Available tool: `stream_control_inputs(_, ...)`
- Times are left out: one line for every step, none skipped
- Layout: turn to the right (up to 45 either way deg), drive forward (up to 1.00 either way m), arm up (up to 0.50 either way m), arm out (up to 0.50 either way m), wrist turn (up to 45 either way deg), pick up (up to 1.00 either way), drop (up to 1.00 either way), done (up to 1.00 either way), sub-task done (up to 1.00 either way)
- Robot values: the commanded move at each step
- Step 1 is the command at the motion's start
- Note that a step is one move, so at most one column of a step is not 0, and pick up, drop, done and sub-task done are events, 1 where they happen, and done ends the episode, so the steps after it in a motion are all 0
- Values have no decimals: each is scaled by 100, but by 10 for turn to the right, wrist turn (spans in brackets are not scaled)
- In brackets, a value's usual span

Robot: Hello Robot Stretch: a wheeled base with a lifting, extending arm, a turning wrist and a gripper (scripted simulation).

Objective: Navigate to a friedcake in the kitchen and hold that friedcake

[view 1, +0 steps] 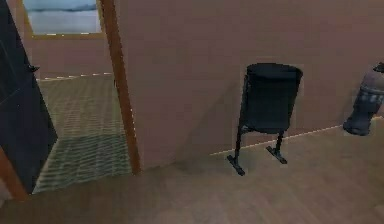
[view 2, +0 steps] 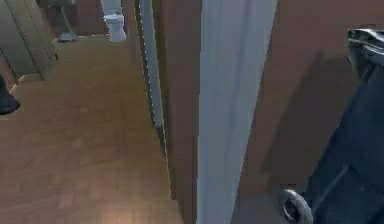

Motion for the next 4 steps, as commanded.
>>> stream_control_inputs(450,0,0,0,0,0,0,0,0)
stream_control_inputs(150,0,0,0,0,0,0,0,0)
stream_control_inputs(0,100,0,0,0,0,0,0,0)
stream_control_inputs(0,20,0,0,0,0,0,0,0)
